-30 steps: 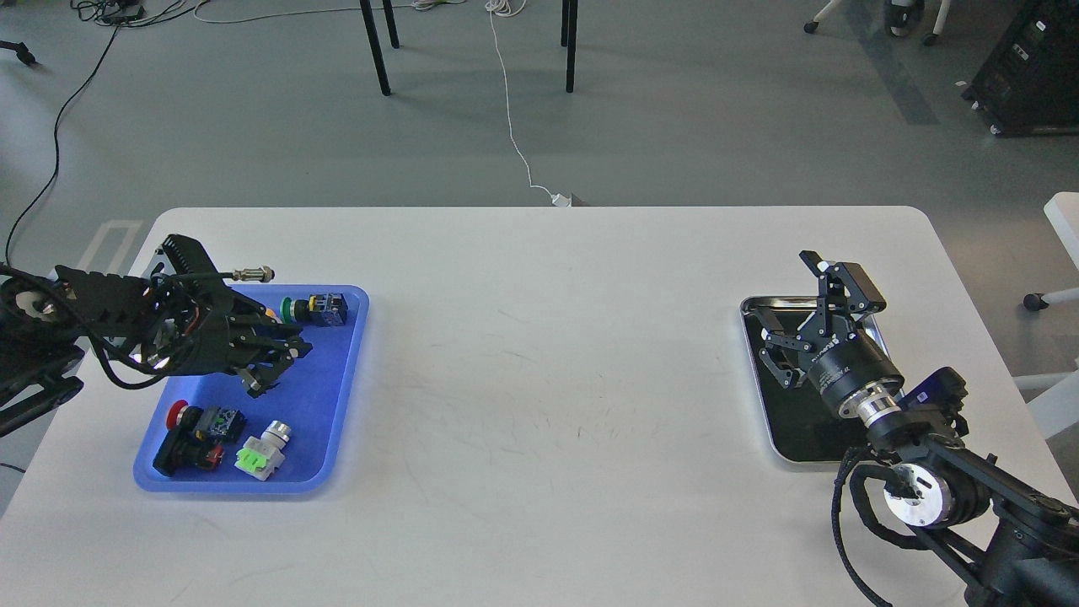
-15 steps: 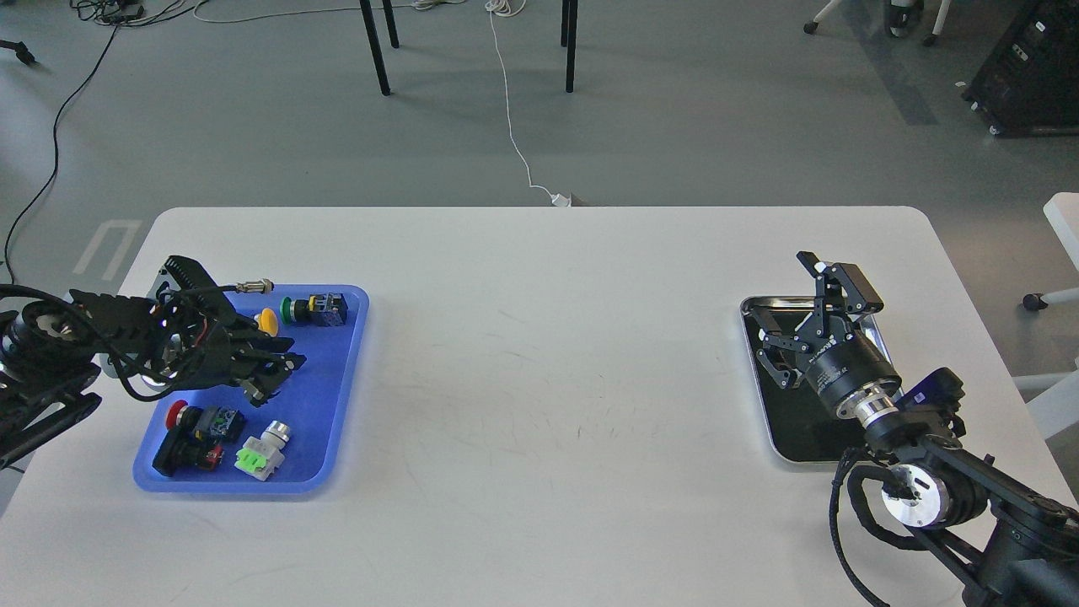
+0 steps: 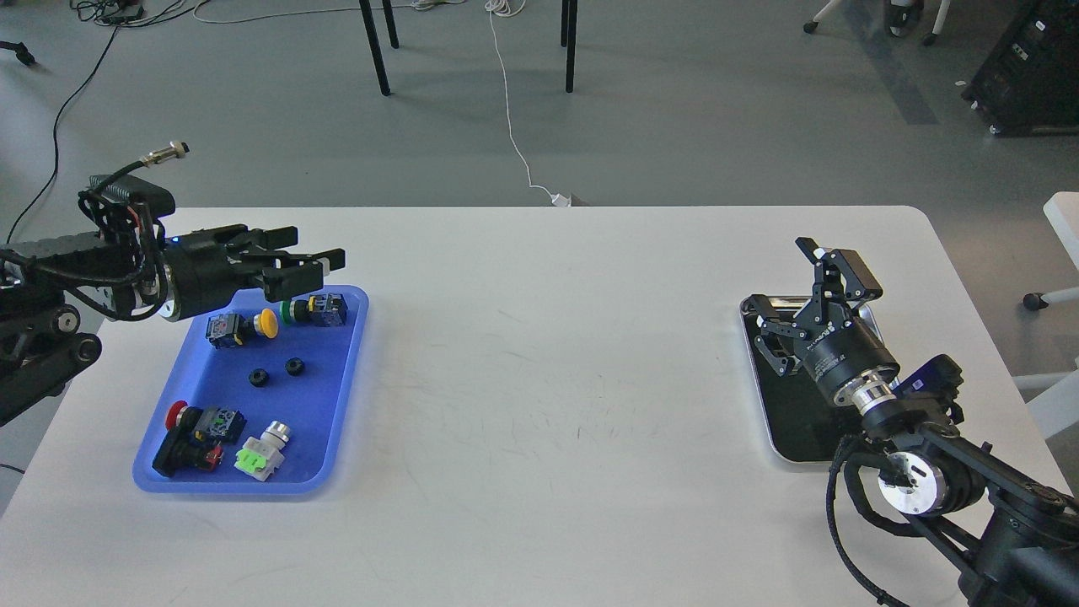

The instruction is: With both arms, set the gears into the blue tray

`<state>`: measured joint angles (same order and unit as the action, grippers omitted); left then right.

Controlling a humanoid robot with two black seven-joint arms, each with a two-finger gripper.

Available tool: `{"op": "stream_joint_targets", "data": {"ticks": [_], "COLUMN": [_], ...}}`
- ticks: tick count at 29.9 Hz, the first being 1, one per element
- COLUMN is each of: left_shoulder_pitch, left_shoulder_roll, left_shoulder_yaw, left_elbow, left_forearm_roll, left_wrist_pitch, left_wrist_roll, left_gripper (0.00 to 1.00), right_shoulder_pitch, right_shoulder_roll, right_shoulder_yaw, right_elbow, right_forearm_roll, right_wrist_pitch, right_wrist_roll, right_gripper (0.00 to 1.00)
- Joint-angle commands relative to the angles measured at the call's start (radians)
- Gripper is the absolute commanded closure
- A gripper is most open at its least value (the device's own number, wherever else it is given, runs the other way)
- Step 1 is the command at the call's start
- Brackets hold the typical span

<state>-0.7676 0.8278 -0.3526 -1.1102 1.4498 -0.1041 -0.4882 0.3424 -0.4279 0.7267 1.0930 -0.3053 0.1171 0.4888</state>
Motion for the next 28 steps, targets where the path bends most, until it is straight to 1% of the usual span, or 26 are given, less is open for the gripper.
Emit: {"op": "stream_joint_targets", "data": {"ticks": [1, 3, 4, 8, 10, 12, 17, 22, 24, 28], "left_shoulder_pitch": [0.085, 0.151, 0.207, 0.440, 0.502, 0.531, 0.597, 0.652, 0.663, 0.666], "left_shoulder_roll": [-0.038, -0.082, -0.123, -0.306, -0.380, -0.450, -0.492, -0.581, -0.589, -0.590], "left_shoulder_yaw": [-0.023, -0.092, -0.154, -0.499, -0.610, -0.689, -0.746, -0.786, -0.796, -0.798], "left_elbow": [-0.063, -0.071, -0.071, -0.069, -0.062, -0.059, -0.057, -0.057, -0.057, -0.057], "left_forearm_roll": [-0.490, -0.648, -0.690, -0.698, -0.697, -0.703, -0.712, -0.710, -0.709, -0.710], "left_wrist_pitch": [0.058, 0.084, 0.096, 0.112, 0.112, 0.109, 0.095, 0.026, 0.000, -0.012], "left_wrist_roll": [0.000, 0.000, 0.000, 0.000, 0.000, 0.000, 0.000, 0.000, 0.000, 0.000], "left_gripper": [0.01, 0.01, 0.01, 0.01, 0.01, 0.01, 0.01, 0.01, 0.01, 0.01], "right_shoulder_pitch": [0.007, 0.013, 0.013, 0.015, 0.015, 0.014, 0.017, 0.012, 0.010, 0.006], "right_shoulder_roll": [0.020, 0.029, 0.034, 0.038, 0.038, 0.038, 0.040, 0.041, 0.044, 0.066], "right_shoulder_yaw": [-0.004, -0.004, -0.004, -0.021, -0.026, -0.026, -0.024, -0.024, -0.026, -0.026], "right_elbow": [0.002, 0.002, 0.002, 0.008, 0.018, 0.022, 0.022, 0.024, 0.027, 0.056], "right_forearm_roll": [-0.003, -0.005, -0.006, -0.035, -0.054, -0.057, -0.057, -0.055, -0.054, -0.054], "right_wrist_pitch": [-0.022, -0.022, -0.023, -0.024, -0.024, -0.025, -0.025, -0.022, -0.020, -0.020], "right_wrist_roll": [0.000, 0.000, 0.000, 0.000, 0.000, 0.000, 0.000, 0.000, 0.000, 0.000], "right_gripper": [0.02, 0.01, 0.01, 0.01, 0.01, 0.01, 0.01, 0.01, 0.01, 0.01]}}
